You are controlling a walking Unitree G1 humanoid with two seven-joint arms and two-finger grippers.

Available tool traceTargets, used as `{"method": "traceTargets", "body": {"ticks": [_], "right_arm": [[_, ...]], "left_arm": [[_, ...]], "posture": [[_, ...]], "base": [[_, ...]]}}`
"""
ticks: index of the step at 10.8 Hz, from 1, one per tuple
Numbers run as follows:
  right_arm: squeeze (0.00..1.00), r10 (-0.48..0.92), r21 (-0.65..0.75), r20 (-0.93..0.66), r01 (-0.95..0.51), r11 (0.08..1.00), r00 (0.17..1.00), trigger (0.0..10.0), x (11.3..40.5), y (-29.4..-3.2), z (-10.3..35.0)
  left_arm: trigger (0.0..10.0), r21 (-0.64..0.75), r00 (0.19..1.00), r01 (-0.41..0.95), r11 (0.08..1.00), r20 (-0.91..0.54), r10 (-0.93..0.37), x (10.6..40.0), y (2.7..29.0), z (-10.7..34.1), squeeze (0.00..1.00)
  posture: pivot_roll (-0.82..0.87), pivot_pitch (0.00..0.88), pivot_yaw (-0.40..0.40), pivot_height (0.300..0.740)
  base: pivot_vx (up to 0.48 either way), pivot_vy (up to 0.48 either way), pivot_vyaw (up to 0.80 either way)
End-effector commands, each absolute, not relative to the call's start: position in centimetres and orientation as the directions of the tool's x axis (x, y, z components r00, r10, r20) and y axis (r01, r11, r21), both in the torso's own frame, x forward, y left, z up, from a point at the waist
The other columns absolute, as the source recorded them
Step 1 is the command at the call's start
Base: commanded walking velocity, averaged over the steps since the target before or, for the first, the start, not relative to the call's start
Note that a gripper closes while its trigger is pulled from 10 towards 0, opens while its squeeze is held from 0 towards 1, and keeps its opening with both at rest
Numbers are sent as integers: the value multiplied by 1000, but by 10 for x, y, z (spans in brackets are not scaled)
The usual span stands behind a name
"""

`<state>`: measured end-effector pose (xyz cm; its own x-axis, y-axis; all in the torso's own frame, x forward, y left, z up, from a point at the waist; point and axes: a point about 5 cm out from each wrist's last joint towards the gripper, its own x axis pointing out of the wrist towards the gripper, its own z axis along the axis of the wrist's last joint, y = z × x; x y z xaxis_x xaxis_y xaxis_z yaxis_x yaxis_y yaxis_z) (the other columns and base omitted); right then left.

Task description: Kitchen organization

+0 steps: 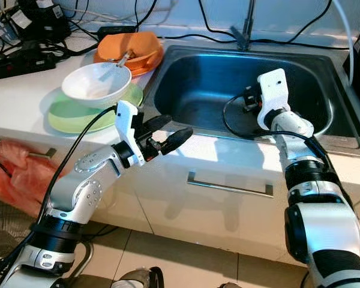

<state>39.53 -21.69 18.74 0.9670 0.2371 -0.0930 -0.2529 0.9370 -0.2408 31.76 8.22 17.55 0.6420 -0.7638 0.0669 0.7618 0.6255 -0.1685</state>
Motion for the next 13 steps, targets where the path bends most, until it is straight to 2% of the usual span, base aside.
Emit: {"method": "traceTargets", "body": {"ticks": [1, 4, 7, 10, 11, 13], "right_arm": [[1000, 257, -252, -109, -276, 927, 960, 10000, 397, -216, 191], [1000, 268, -241, -108, -287, 927, 957, 10000, 398, -218, 192], [1000, 347, -165, 38, -336, 927, 937, 10000, 400, -205, 217], [1000, 346, -29, 275, -352, 935, 897, 10000, 392, -177, 244], [0, 421, 62, 311, -461, 885, 852, 10000, 380, -159, 248], [0, 504, 94, 327, -558, 825, 800, 10000, 361, -141, 250]], "left_arm": [[10000, -160, 637, 766, 622, 59, -769, 315, 83, 175, 1000], [10000, -165, 637, 765, 622, 57, -769, 314, 83, 175, 1000], [10000, -150, 641, 763, 628, 59, -765, 317, 85, 178, 1000], [10000, -77, 812, 576, 814, 165, -559, 339, 103, 196, 1000], [10000, 2, 869, 460, 888, 202, -451, 347, 117, 207, 0], [10000, 126, 922, 310, 943, 202, -330, 358, 139, 212, 0]], "posture": [[92, 103, 88, 740], [89, 103, 91, 740], [83, 96, 92, 740], [72, 84, 83, 740], [74, 79, 85, 740], [73, 70, 88, 740]], "base": [[0, 0, 0], [0, 0, 0], [0, 0, 0], [0, 0, 0], [0, 0, 0], [0, 0, 0]]}}
